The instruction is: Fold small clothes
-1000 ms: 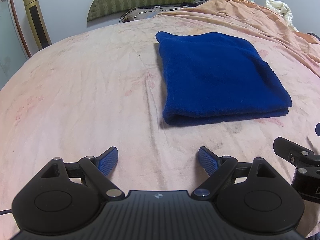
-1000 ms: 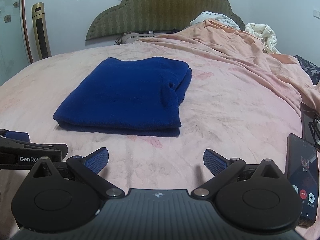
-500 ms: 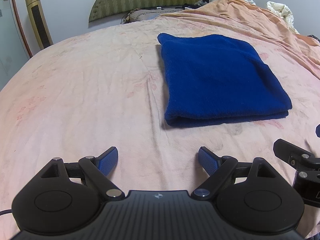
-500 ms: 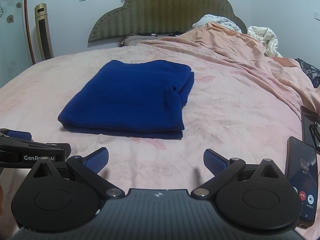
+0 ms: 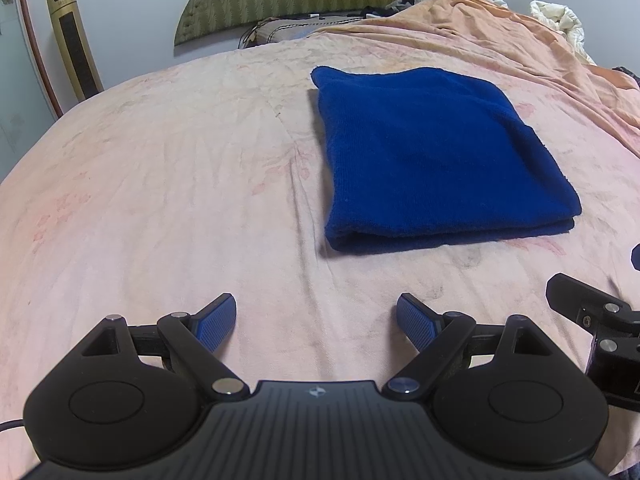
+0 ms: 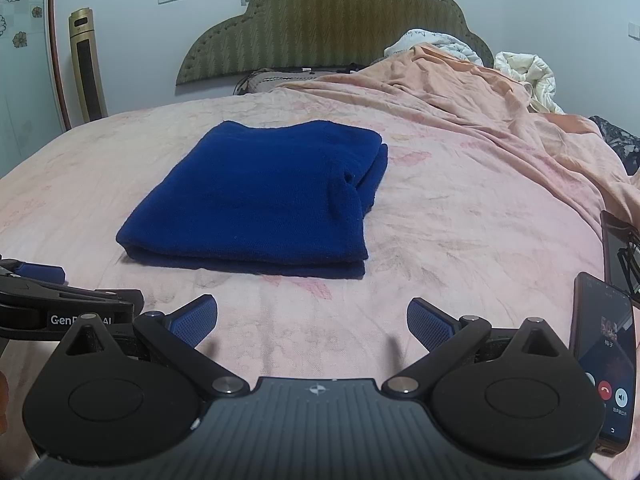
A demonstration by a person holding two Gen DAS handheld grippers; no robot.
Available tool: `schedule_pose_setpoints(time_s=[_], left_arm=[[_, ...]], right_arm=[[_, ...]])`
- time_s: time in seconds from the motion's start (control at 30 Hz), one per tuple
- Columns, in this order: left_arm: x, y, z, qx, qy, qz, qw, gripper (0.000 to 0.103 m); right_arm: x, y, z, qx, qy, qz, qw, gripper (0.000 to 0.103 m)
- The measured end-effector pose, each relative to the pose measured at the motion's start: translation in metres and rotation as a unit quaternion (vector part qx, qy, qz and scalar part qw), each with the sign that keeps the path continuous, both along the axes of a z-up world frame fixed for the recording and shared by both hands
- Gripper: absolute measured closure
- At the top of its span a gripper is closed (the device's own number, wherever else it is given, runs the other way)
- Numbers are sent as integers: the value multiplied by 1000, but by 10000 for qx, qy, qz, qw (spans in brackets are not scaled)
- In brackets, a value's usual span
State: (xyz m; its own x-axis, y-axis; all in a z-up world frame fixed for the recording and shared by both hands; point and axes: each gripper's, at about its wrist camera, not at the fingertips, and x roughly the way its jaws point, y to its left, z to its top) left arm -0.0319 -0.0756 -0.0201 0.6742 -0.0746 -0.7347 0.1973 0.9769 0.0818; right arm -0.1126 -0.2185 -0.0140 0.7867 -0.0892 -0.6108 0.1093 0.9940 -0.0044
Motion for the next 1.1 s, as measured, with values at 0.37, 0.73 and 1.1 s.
schedule_pose_setpoints(time_s=[0.37, 0.73, 1.1], left_arm=[[-1, -1, 1, 7, -25, -31, 10000, 15], [-2, 0, 2, 21, -49, -42, 10000, 15], [-1, 10, 5, 95, -254, 50, 9996, 15]], right_arm=[[-2, 3, 3, -8, -25, 8, 10000, 1], [0, 5, 5, -20, -13, -1, 10000, 1], [1, 0, 5, 115, -80, -36, 9999, 0]])
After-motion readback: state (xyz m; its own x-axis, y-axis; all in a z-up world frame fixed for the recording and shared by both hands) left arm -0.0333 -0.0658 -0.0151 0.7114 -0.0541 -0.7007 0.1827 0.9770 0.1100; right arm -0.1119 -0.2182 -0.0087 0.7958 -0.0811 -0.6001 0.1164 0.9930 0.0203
